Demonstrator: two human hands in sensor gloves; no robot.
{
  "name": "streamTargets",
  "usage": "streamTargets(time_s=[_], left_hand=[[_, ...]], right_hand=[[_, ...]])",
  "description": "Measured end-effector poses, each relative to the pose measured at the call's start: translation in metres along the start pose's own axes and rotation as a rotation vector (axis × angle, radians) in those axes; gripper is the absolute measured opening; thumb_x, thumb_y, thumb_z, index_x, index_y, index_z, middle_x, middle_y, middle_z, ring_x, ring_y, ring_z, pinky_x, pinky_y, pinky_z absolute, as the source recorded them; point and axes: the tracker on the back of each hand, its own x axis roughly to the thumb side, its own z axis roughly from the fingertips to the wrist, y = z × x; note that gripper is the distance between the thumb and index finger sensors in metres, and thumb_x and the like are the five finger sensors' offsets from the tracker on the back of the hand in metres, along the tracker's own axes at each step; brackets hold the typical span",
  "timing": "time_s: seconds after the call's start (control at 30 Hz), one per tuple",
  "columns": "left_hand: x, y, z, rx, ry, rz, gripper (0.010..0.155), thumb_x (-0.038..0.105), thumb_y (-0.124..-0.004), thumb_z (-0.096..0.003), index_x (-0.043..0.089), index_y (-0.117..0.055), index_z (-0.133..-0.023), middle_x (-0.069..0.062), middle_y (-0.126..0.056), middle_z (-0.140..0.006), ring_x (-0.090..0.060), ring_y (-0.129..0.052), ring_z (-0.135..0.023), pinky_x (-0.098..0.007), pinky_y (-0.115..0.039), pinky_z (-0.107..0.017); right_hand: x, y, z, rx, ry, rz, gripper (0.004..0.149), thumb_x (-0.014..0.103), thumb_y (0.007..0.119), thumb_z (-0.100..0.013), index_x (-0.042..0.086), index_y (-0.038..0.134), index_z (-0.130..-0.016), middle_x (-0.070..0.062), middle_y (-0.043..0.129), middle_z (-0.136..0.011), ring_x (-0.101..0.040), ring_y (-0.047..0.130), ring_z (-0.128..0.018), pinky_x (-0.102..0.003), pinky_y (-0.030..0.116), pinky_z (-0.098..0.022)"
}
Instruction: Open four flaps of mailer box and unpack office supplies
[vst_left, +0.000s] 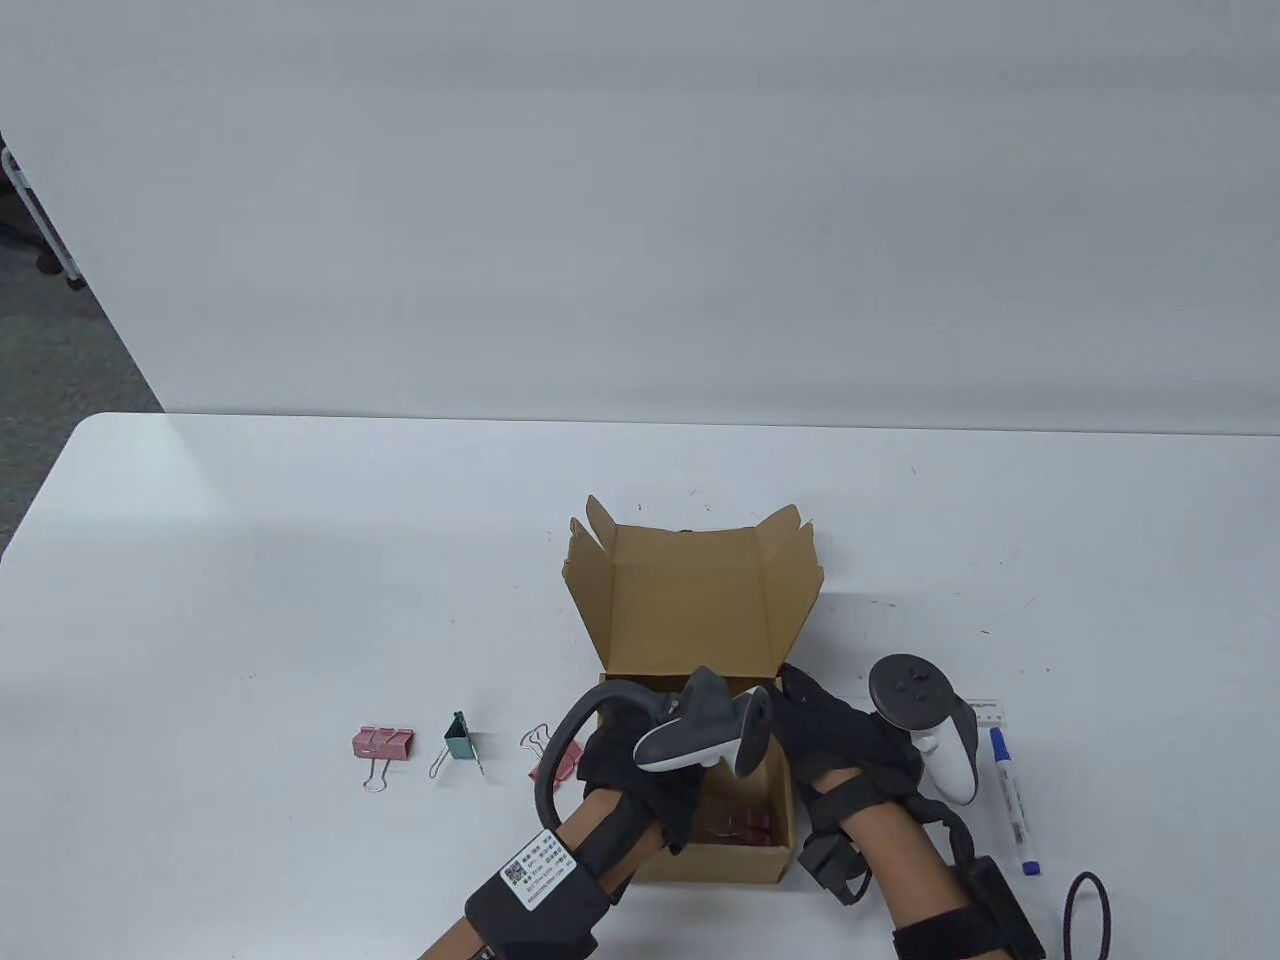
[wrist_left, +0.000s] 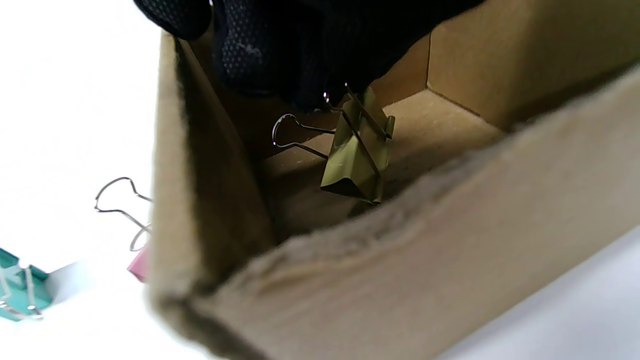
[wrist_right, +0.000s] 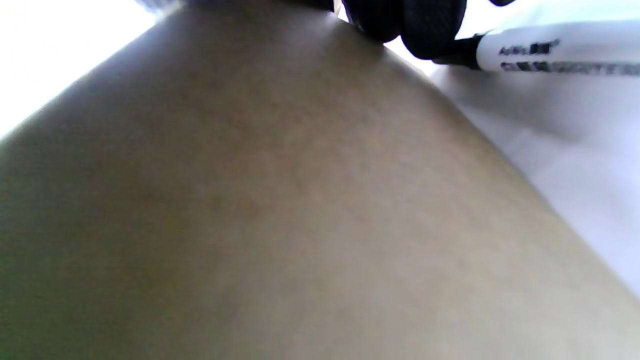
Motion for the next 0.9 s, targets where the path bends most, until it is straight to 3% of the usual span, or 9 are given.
streamTargets(time_s=[0.3, 0.43, 0.9], left_hand=[[-0.019, 0.001, 0.015, 0.148, -0.087, 0.223, 0.048, 0.029, -0.080, -0.0644, 0.023, -0.065, -0.109, -0.011, -0.086, -0.096, -0.033, -0.083, -0.084, -0.065, -0.053, -0.077], [-0.025, 0.004, 0.026, 0.186, -0.092, 0.230, 0.049, 0.029, -0.081, -0.0639, 0.023, -0.064, -0.110, -0.010, -0.086, -0.097, -0.033, -0.083, -0.085, -0.065, -0.053, -0.077], [-0.061, 0.010, 0.045, 0.220, -0.113, 0.354, 0.051, 0.028, -0.082, -0.0635, 0.023, -0.063, -0.111, -0.010, -0.084, -0.100, -0.034, -0.082, -0.087, -0.066, -0.052, -0.077]], right_hand=[[0.000, 0.001, 0.000, 0.004, -0.001, -0.009, 0.067, 0.052, 0.063, -0.065, 0.009, 0.044, -0.113, -0.025, 0.050, -0.112, -0.054, 0.059, -0.095, -0.071, 0.042, -0.068], [-0.001, 0.001, 0.000, 0.008, -0.001, -0.020, 0.067, 0.052, 0.063, -0.065, 0.009, 0.044, -0.113, -0.025, 0.049, -0.112, -0.054, 0.058, -0.095, -0.071, 0.042, -0.068], [-0.002, 0.000, 0.000, 0.006, -0.004, -0.034, 0.068, 0.052, 0.063, -0.065, 0.009, 0.043, -0.113, -0.025, 0.049, -0.112, -0.054, 0.058, -0.095, -0.071, 0.042, -0.068]])
